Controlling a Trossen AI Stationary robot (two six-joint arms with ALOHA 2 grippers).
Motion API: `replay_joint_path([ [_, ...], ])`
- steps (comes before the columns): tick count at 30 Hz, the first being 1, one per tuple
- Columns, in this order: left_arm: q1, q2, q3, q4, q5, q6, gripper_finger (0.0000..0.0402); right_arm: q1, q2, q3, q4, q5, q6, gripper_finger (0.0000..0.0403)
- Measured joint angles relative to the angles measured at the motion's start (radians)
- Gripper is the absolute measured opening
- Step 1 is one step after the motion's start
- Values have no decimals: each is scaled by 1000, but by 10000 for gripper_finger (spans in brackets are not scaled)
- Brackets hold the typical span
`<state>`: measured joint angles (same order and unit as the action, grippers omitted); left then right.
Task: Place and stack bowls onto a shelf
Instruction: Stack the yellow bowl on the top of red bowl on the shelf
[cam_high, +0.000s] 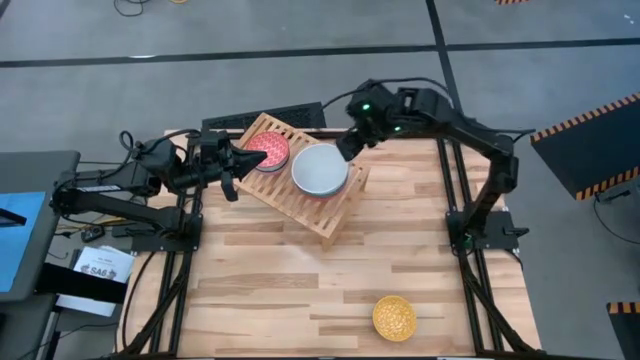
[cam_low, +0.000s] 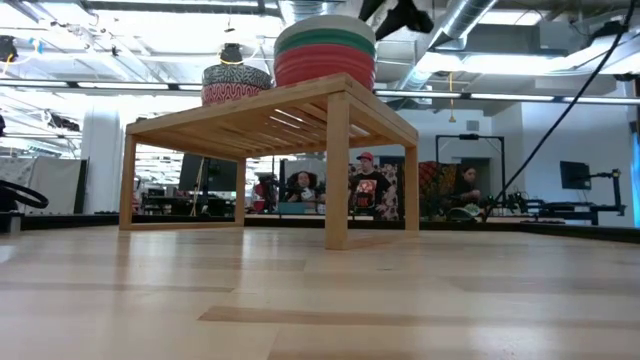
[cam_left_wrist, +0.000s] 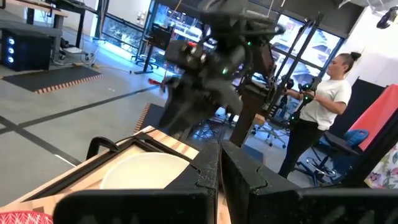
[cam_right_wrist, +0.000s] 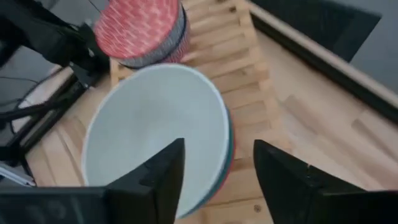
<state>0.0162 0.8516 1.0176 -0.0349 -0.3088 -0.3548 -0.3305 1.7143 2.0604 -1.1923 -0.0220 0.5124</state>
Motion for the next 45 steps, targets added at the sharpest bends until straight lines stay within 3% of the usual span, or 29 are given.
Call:
replay_joint_path([
  [7, 0, 0, 0, -1, 16, -7, 0, 51, -134, -61, -46, 74, -119, 239],
  [13, 0, 0, 0, -2, 16, -7, 0, 200, -339, -355, 3, 185, -95, 212],
  [19, 0, 0, 0, -6, 16, -6, 0, 439, -581, -668, 64, 159, 211, 178],
  [24, 0, 0, 0, -6, 16, -6, 0, 683, -681, -860, 82, 73, 581, 172],
  [29, 0, 0, 0, -6, 16, -6, 0, 913, -642, -1017, 179, 70, 904, 176],
  [34, 0, 0, 0, -6, 15, -6, 0, 1044, -498, -1104, 310, 70, 1110, 177],
  [40, 0, 0, 0, -5, 10, -7, 0, 1095, -309, -1112, 491, 66, 1135, 178],
  [45, 0, 0, 0, -5, 10, -8, 0, 1097, -209, -1112, 546, 3, 1132, 178],
])
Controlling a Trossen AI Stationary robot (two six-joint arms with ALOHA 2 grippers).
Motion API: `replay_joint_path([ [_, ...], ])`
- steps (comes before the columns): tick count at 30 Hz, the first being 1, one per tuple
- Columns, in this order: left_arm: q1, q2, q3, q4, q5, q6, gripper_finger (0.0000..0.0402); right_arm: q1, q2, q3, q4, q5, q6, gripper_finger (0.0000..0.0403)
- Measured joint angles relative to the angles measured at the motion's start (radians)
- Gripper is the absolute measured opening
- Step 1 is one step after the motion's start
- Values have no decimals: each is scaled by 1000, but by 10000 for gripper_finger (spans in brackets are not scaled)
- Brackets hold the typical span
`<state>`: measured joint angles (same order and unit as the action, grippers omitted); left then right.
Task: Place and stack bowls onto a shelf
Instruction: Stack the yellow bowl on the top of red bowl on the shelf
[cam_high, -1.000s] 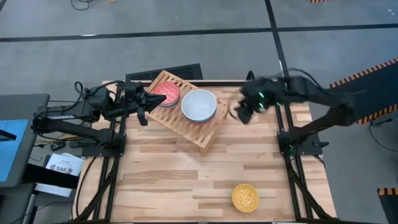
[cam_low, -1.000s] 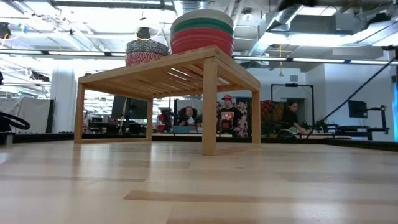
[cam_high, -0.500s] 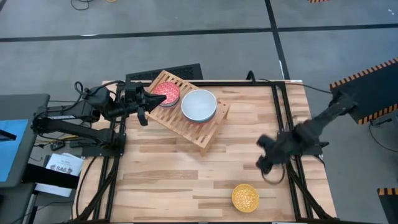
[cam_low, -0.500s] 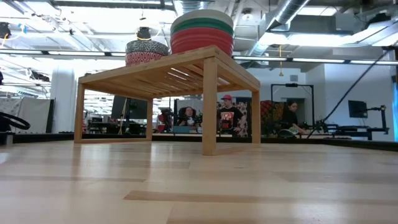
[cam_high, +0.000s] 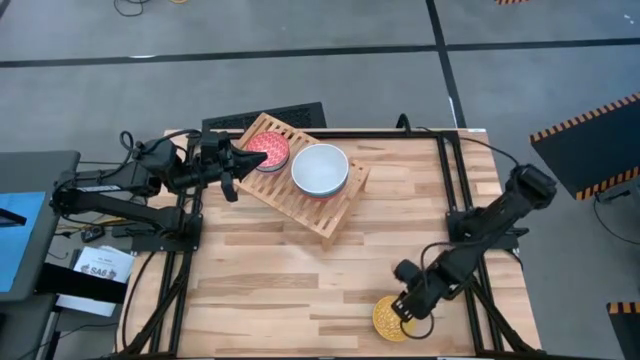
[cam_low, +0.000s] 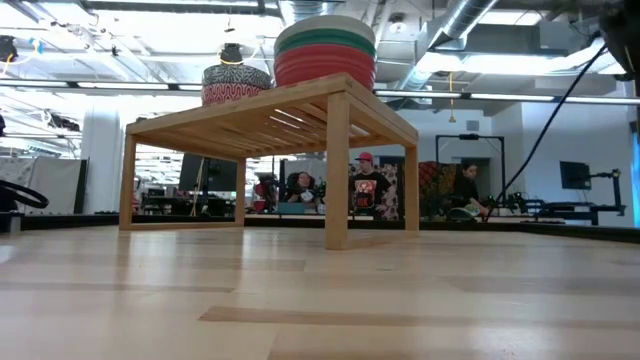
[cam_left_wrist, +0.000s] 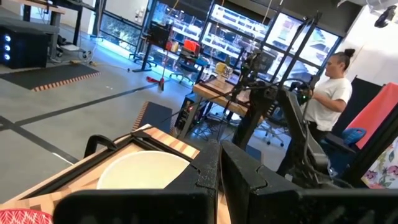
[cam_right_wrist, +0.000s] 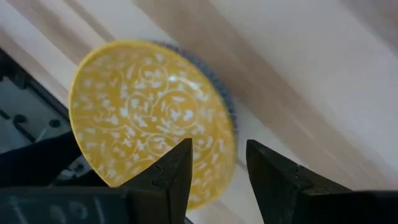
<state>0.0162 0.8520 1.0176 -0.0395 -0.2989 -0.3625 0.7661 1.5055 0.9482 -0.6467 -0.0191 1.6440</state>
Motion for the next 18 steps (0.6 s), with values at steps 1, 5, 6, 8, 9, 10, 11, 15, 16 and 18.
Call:
replay_joint_path([
  [1, 0, 0, 0, 0, 0, 0, 0, 1, 14, 0, 15, -10, -2, 178],
  [5, 0, 0, 0, 0, 0, 0, 0, 2, 68, 0, 34, -39, -26, 178],
  [6, 0, 0, 0, 0, 0, 0, 0, 5, 79, 0, 34, -41, -26, 178],
  [8, 0, 0, 0, 0, 0, 0, 0, 6, 99, 0, 51, -42, -29, 178],
  [9, 0, 0, 0, 0, 0, 0, 0, 7, 107, 0, 69, -43, -37, 177],
  [10, 0, 0, 0, 0, 0, 0, 0, 6, 112, 0, 85, -43, -44, 174],
  [11, 0, 0, 0, 0, 0, 0, 0, 6, 115, 0, 100, -44, -45, 168],
  [15, 0, 0, 0, 0, 1, 0, 0, -5, 118, 0, 155, -51, -52, 102],
  [16, 0, 0, 0, -1, 4, 0, 0, -12, 118, 0, 167, -53, -60, 74],
  [18, 0, 0, 0, -4, 8, 0, 0, -29, 108, -3, 187, -57, -93, 32],
])
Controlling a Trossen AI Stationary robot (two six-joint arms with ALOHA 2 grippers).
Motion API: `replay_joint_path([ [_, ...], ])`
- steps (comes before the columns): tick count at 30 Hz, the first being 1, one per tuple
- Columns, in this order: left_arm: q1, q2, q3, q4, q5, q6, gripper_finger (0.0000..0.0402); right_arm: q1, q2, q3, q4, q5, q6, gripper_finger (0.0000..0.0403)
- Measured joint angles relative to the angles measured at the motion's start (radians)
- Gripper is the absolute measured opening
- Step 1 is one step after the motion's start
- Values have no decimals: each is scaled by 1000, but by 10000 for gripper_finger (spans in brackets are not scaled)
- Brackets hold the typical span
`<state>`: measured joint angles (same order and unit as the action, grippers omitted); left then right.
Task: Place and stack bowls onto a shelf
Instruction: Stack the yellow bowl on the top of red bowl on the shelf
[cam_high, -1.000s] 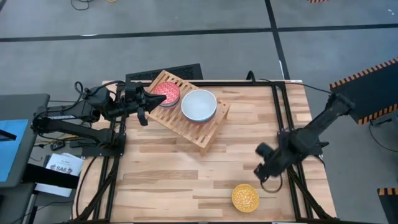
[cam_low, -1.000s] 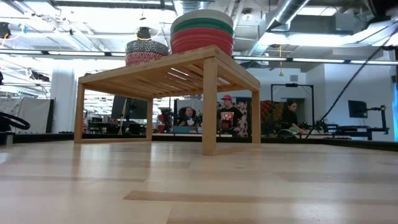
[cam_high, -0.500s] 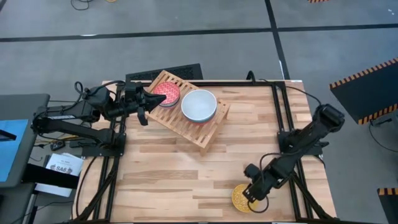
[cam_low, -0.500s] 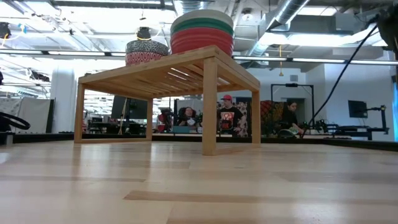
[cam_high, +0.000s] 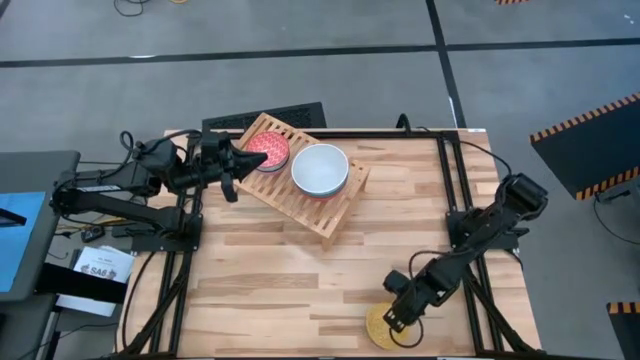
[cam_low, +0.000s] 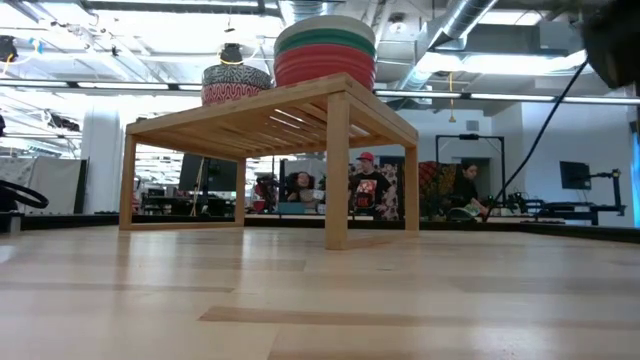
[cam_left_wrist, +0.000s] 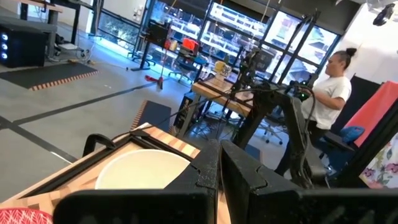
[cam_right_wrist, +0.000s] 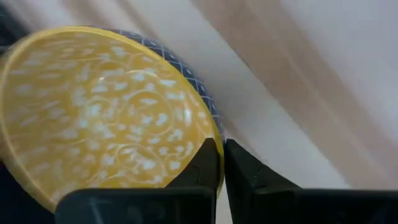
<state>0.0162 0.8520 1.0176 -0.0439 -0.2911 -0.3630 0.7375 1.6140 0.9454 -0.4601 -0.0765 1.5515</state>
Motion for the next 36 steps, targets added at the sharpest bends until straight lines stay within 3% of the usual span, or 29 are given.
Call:
replay_joint_path([
  [8, 0, -1, 0, -19, 100, 3, 0, -123, -88, 119, -10, -4, -152, 31],
  [16, -7, 0, 0, -6, 214, -56, 8, -262, -42, 473, -278, 72, -389, 31],
  [21, -104, 43, 0, 52, 287, -104, 57, -307, 35, 674, -476, 143, -469, 31],
  [26, -253, 127, 1, 33, 272, -157, 121, -315, 83, 774, -526, 154, -487, 31],
  [29, -326, 188, 0, -8, 208, -223, 149, -314, 112, 795, -535, 154, -487, 31],
  [32, -371, 256, 0, -36, 118, -289, 165, -314, 142, 800, -535, 154, -483, 31],
  [36, -400, 356, 0, -60, 103, -402, 169, -323, 203, 798, -559, 155, -481, 31],
])
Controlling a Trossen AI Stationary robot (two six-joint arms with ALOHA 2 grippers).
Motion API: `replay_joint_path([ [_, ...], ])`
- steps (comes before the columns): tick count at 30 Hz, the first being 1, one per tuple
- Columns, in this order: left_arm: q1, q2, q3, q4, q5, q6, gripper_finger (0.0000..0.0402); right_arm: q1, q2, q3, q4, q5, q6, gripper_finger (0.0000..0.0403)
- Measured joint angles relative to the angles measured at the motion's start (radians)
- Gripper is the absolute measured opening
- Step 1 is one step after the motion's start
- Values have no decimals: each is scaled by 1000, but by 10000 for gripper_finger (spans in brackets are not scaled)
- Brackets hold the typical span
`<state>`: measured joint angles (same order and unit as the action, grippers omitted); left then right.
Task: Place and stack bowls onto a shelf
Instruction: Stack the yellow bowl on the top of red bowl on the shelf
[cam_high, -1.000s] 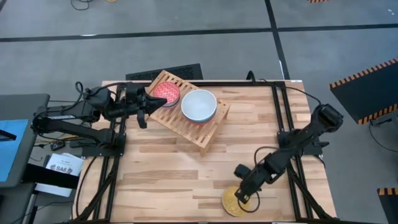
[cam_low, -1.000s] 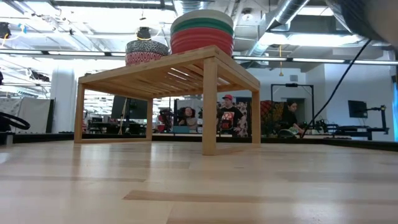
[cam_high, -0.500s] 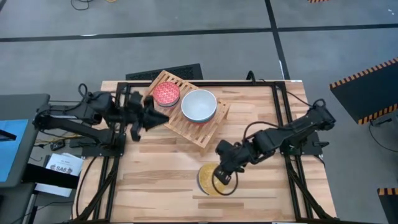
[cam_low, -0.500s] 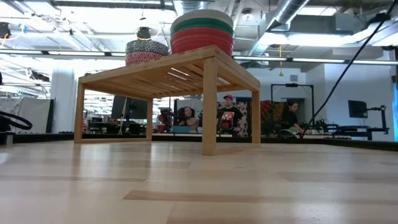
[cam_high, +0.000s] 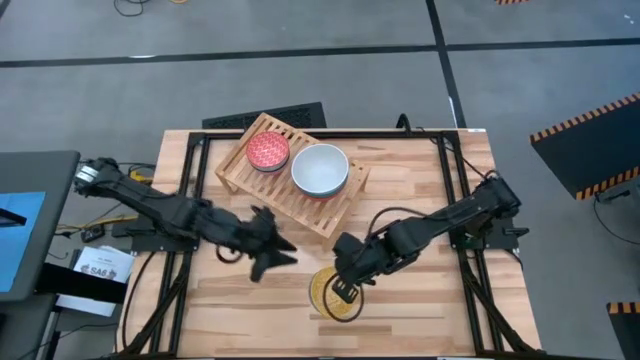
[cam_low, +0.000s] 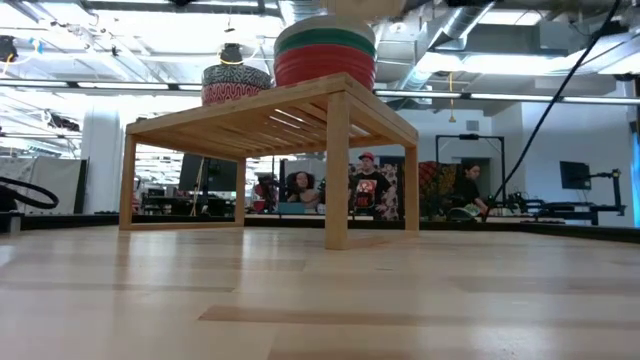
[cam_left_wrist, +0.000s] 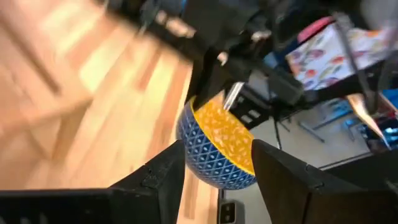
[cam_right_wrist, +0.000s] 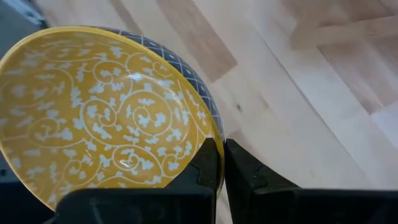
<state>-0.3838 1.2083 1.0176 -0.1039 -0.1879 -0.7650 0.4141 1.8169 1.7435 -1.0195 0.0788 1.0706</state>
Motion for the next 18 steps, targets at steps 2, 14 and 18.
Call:
replay_joint_path([
  [2, -5, 43, 0, -25, 0, -75, 170, -5, 31, 0, 2, 5, 2, 31],
  [14, -66, 254, 0, -58, 18, -415, 170, 0, 155, 0, 58, 54, 2, 31],
  [18, -89, 309, 2, -42, 16, -489, 170, -1, 149, 0, 88, 90, -3, 31],
])
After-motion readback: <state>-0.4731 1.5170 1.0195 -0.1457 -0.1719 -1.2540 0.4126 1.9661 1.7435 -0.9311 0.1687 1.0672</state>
